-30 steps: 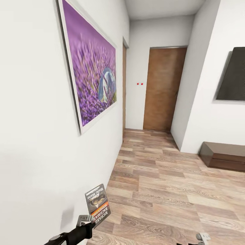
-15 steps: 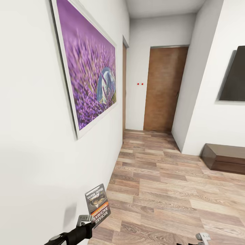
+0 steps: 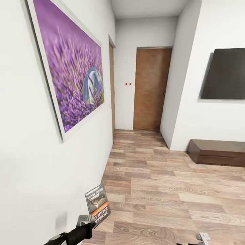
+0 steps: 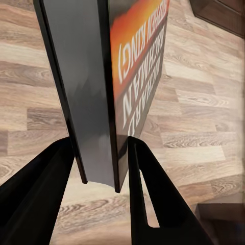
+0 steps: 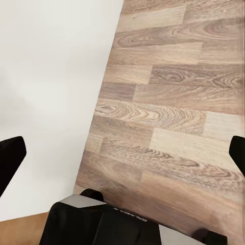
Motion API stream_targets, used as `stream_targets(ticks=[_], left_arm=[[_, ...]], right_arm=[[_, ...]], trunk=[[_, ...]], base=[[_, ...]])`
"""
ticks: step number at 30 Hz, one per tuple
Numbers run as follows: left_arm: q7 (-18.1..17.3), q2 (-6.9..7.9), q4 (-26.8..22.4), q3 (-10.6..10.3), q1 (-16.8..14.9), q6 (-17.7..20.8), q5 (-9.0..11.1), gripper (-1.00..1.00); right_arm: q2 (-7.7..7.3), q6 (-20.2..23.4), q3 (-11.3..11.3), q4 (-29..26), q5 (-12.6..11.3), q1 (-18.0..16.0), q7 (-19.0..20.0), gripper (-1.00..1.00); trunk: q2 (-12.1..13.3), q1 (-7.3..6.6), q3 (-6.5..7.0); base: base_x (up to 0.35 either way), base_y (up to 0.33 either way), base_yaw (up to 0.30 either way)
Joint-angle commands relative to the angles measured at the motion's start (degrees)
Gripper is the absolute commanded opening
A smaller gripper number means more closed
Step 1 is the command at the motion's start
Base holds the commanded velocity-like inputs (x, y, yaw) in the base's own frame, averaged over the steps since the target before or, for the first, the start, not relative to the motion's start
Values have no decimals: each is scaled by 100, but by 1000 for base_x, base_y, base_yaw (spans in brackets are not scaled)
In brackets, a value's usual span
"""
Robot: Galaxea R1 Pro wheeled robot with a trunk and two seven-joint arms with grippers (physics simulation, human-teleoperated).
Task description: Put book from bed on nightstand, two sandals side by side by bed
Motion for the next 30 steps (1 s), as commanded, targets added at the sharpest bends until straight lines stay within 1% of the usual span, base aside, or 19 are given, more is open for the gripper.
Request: stream_targets(ticks=[1,4,7,30], left_arm=[[-23,2,6,7,-1,-12,27,-100],[-23,2,6,7,-1,-16,27,-100],[-23,2,6,7,-1,-19,27,-100],[-23,2,6,7,-1,-19,26,-100]], right_arm=[[-3,52,22,1,-58,-3,13,100],[-3,50,22,1,-58,-3,13,100],[-3,51,22,1,-58,-3,7,100],[0,50,30,1,-58,-3,-3,100]], trunk=[[-4,2,-2],[-4,2,-2],[-4,2,-2],[-4,2,-2]], base=[[0,0,-254],[22,0,-125],[188,0,-39],[322,0,-1]])
